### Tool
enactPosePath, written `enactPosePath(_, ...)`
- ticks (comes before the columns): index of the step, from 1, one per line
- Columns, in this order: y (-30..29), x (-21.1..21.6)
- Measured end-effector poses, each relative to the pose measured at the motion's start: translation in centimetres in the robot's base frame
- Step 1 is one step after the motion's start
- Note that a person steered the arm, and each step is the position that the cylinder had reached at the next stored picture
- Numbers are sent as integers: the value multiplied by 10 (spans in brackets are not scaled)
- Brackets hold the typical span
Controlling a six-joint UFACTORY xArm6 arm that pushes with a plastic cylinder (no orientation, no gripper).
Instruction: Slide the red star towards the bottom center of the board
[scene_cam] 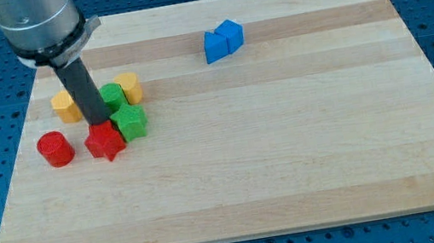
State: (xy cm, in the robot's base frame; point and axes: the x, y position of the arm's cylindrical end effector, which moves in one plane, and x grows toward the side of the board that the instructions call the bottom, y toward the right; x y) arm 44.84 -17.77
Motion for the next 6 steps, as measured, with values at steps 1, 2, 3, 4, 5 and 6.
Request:
enactPosePath(1, 0, 31)
enactPosePath(2, 4, 43)
enactPosePath(3, -8, 43)
enactPosePath(4, -59, 48)
enactPosePath(5, -54, 65)
enactPosePath(6, 26, 59)
